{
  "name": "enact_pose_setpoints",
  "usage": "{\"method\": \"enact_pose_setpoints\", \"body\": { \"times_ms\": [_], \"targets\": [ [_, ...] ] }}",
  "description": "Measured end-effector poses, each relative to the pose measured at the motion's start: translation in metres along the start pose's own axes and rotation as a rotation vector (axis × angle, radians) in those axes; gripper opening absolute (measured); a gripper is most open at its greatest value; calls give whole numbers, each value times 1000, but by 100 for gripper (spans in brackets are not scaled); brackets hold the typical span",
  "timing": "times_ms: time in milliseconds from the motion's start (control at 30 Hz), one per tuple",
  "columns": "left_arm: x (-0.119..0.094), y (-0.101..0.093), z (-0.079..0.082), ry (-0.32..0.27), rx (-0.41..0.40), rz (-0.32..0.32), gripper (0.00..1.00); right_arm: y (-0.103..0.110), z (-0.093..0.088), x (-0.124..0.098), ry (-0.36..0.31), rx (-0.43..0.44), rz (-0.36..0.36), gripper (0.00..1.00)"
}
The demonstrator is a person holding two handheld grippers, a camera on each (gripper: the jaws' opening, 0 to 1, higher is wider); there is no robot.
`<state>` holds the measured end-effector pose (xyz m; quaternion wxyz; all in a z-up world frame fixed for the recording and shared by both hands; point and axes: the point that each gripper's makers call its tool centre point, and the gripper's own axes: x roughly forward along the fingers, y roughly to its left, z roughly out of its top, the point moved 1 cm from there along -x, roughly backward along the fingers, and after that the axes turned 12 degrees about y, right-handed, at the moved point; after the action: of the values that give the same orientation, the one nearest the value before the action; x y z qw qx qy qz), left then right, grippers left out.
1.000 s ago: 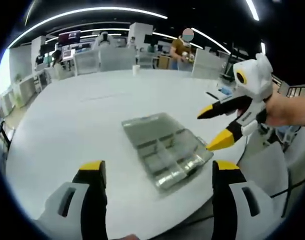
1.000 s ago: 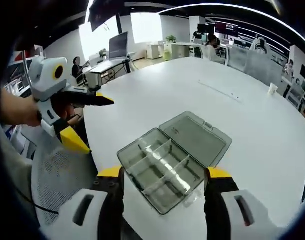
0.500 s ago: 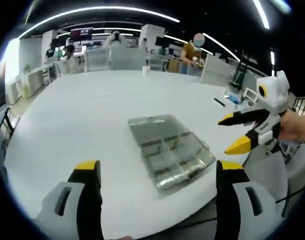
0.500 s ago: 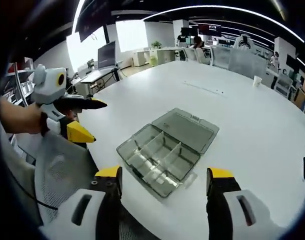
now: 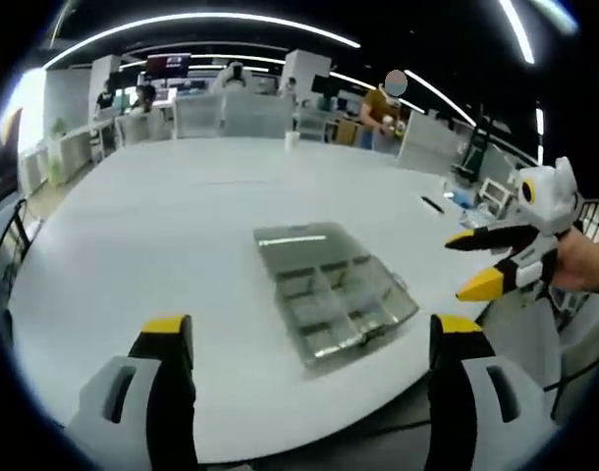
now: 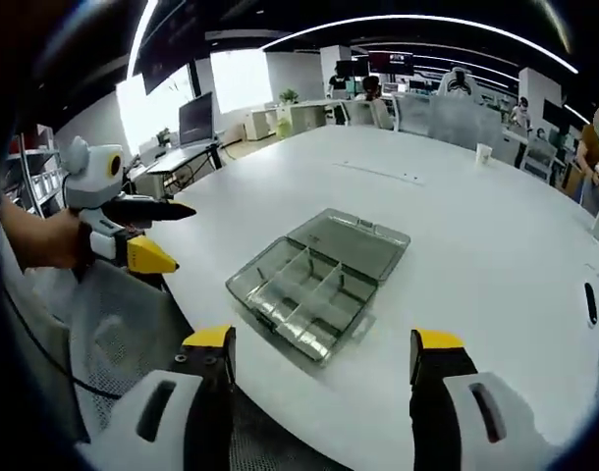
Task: Insert the divider into the dual guide fixture by aligning both edges with the guide slots and pushing it downward to the bottom, including one-sided entry, uneven engagement, binding, and posture correction.
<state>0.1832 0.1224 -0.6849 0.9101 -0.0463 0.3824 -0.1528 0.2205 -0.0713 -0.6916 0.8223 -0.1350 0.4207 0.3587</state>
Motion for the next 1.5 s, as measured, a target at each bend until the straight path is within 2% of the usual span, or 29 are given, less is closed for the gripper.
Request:
{"method": "enact_pose_setpoints", "body": {
  "times_ms": [200, 533, 633, 967, 1500],
  "targets": [
    [-3, -3, -5, 10, 6, 8, 99, -3, -4, -4, 0, 27, -28, 82],
    [-11, 3, -11, 9, -10, 43, 99, -1, -14, -7, -32, 94, -26, 88],
    [-11, 4, -10, 6, -15, 48, 99, 0, -18, -6, -33, 88, -30, 90],
    [-18, 3, -10, 7, -22, 39, 99, 4, -28, -3, -25, 110, -2, 92],
    [-28, 6, -12, 21, -12, 27, 99, 14, -28, -7, -34, 109, 9, 93]
  ]
}}
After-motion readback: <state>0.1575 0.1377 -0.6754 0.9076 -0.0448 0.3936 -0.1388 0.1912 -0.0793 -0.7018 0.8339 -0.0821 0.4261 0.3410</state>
